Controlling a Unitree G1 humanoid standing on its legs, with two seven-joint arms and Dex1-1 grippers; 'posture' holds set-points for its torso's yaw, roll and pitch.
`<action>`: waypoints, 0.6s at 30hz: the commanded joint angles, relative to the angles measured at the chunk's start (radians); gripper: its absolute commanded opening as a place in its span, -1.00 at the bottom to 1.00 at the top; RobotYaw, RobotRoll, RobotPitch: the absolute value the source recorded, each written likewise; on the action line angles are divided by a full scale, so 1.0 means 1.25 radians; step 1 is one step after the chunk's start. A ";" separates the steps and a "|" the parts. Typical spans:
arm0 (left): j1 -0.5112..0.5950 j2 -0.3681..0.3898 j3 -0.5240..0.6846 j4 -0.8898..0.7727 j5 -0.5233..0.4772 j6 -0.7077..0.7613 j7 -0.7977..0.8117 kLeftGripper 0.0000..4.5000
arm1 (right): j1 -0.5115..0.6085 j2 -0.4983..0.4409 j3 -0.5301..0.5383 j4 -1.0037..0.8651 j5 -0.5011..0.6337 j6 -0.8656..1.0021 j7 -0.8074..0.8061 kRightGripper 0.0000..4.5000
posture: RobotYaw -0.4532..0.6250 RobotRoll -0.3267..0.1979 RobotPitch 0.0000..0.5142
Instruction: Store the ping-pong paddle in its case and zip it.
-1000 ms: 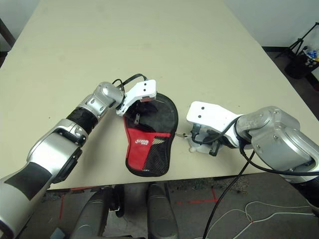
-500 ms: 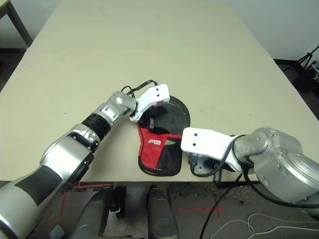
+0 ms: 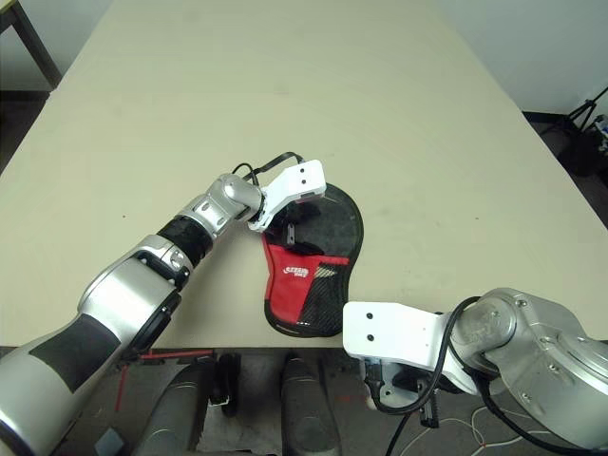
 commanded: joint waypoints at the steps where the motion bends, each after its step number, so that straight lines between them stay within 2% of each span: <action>1: 0.040 0.022 -0.029 0.063 0.055 0.016 0.050 1.00 | -0.018 0.021 -0.015 0.027 0.033 0.009 0.001 -0.94 | -0.56 0.25 0.01; 4: 0.030 0.029 0.008 0.042 0.021 0.005 0.043 1.00 | -0.095 0.031 -0.048 0.103 0.082 0.050 0.032 -0.53 | -0.54 0.25 0.00; 7: 0.009 0.041 0.082 0.010 -0.046 0.032 0.021 1.00 | -0.242 0.028 -0.061 0.270 0.101 0.069 0.072 -0.08 | -0.52 0.25 0.00; 9: -0.004 0.052 0.131 -0.014 -0.092 0.062 0.008 1.00 | -0.370 0.051 -0.037 0.401 0.074 0.068 0.070 0.23 | -0.51 0.25 -0.01; 12: -0.024 0.080 0.219 -0.054 -0.173 0.127 0.019 1.00 | -0.581 0.148 -0.006 0.619 0.000 0.065 -0.007 0.63 | -0.47 0.25 -0.03; 14: -0.023 0.102 0.261 -0.081 -0.206 0.147 0.044 1.00 | -0.659 0.205 0.010 0.718 -0.050 0.053 -0.060 0.93 | -0.45 0.25 -0.04; 15: -0.018 0.112 0.281 -0.096 -0.220 0.150 0.067 1.00 | -0.675 0.236 0.009 0.756 -0.074 0.039 -0.094 0.98 | -0.42 0.25 -0.05; 18: 0.009 0.139 0.330 -0.140 -0.247 0.138 0.154 1.00 | -0.687 0.348 -0.040 0.839 -0.127 0.002 -0.228 0.98 | -0.37 0.25 -0.08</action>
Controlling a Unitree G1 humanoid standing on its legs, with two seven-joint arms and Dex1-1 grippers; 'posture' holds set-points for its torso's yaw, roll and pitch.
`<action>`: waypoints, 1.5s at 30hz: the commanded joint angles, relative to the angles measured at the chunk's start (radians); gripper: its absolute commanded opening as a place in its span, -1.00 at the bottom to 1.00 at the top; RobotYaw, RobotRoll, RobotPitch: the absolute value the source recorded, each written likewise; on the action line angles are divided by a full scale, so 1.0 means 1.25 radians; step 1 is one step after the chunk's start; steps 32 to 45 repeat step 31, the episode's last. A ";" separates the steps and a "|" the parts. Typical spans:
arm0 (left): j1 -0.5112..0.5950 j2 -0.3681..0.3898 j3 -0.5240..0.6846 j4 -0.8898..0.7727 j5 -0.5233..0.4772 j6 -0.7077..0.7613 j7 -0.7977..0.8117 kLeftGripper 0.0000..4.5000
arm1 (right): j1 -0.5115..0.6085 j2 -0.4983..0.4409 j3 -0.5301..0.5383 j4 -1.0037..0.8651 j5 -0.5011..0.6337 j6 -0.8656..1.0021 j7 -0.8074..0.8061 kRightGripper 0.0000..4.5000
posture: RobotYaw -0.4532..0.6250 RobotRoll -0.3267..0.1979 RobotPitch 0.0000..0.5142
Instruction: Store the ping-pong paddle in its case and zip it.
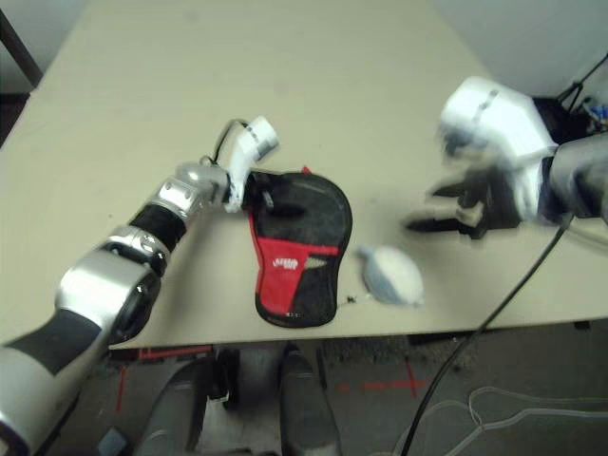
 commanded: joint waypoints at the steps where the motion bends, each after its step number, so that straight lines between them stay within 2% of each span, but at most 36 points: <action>1: 0.038 0.021 0.051 -0.047 -0.031 -0.012 0.098 1.00 | 0.013 0.103 -0.052 0.084 -0.061 -0.052 -0.149 0.98 | -0.35 0.25 -0.08; 6: 0.124 0.081 0.117 -0.132 -0.047 -0.080 0.262 1.00 | 0.075 0.337 -0.269 0.145 -0.096 -0.219 -0.439 0.98 | -0.26 0.25 -0.10; 9: 0.187 0.114 0.149 -0.183 -0.048 -0.113 0.354 1.00 | 0.110 0.443 -0.349 0.189 -0.098 -0.399 -0.546 0.98 | -0.20 0.25 -0.12; 11: 0.233 0.130 0.163 -0.217 -0.042 -0.135 0.410 1.00 | 0.119 0.479 -0.366 0.242 -0.111 -0.504 -0.586 0.98 | -0.17 0.25 -0.11; 14: 0.316 0.149 0.182 -0.282 -0.033 -0.164 0.487 1.00 | 0.123 0.494 -0.352 0.352 -0.154 -0.685 -0.623 0.98 | -0.12 0.25 -0.09; 17: 0.380 0.155 0.185 -0.338 -0.023 -0.177 0.542 1.00 | 0.116 0.487 -0.348 0.456 -0.181 -0.788 -0.658 0.98 | -0.07 0.25 -0.02; 21: 0.447 0.152 0.198 -0.388 -0.017 -0.185 0.629 1.00 | 0.114 0.477 -0.361 0.578 -0.203 -0.789 -0.744 0.98 | -0.03 0.25 0.03; 26: 0.503 0.118 0.184 -0.419 -0.022 -0.178 0.683 1.00 | 0.103 0.502 -0.353 0.640 -0.193 -0.828 -0.742 0.98 | 0.00 0.25 0.03; 31: 0.503 0.093 0.155 -0.408 -0.022 -0.170 0.678 1.00 | 0.115 0.513 -0.369 0.647 -0.176 -0.819 -0.748 0.98 | -0.05 0.25 -0.02; 45: 0.503 0.093 0.155 -0.408 -0.022 -0.170 0.678 1.00 | 0.115 0.513 -0.369 0.647 -0.176 -0.819 -0.748 0.98 | -0.05 0.25 -0.02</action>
